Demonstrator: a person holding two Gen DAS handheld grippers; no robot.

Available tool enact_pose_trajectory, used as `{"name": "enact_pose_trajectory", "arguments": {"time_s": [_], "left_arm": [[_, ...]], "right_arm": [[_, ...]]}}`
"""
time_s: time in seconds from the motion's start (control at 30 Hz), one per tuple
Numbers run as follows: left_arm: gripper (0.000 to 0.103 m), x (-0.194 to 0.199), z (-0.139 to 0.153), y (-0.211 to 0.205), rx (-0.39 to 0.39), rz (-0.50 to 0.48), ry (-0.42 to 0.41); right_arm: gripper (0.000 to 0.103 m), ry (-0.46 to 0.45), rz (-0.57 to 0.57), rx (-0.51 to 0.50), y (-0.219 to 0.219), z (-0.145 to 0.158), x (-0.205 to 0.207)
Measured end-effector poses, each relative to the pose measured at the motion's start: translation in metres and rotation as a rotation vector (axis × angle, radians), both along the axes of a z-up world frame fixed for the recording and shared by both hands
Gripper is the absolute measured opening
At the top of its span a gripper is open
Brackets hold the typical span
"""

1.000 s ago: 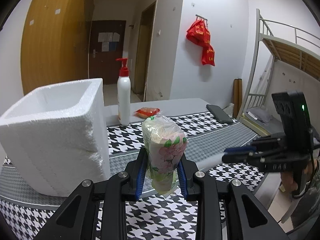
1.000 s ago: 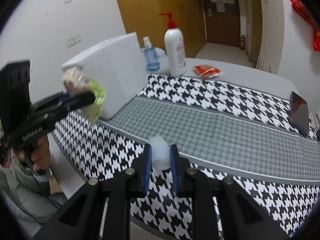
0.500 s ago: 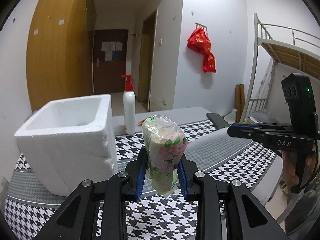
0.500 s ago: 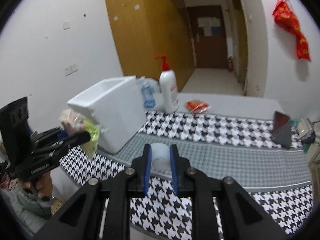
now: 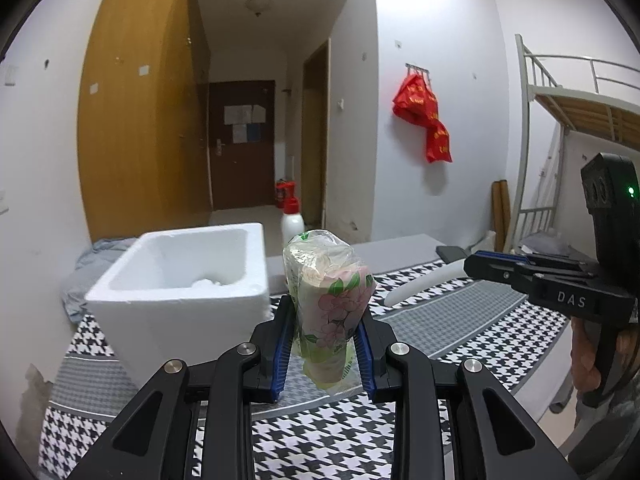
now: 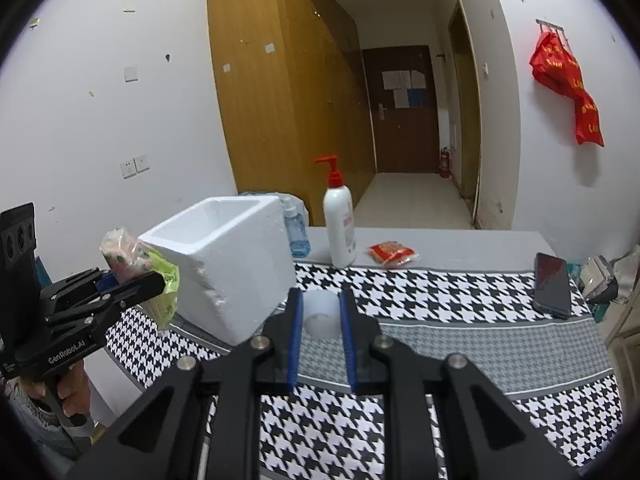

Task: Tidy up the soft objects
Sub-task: 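Carry the tissue pack with the left gripper over the foam box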

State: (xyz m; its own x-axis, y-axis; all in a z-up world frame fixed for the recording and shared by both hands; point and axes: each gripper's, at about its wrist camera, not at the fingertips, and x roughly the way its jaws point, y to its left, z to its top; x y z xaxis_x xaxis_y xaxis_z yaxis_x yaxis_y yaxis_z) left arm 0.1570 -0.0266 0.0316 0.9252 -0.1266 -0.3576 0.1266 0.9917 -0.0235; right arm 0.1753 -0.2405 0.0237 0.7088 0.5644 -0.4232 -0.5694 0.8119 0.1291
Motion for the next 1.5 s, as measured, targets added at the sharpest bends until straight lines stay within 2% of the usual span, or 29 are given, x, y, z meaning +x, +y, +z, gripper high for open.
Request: {"name": "enact_pose_trajectory", "arguments": {"time_s": [0.43,1.17,1.5], "left_arm": [[0.030,-0.021,0.012,0.024,0.025,0.074,-0.037],[0.030,-0.046,0.016,0.069,0.035,0.219,-0.040],[0.030,-0.046,0.024,0.086,0.034,0.241,-0.046]], "right_arm": [[0.022,-0.055,0.051,0.008,0.041,0.017,-0.022],[0.022,-0.106,0.194,-0.014,0.108,0.034,-0.045],[0.022,-0.149,0.221,-0.015,0.129,0.053,-0.048]]}}
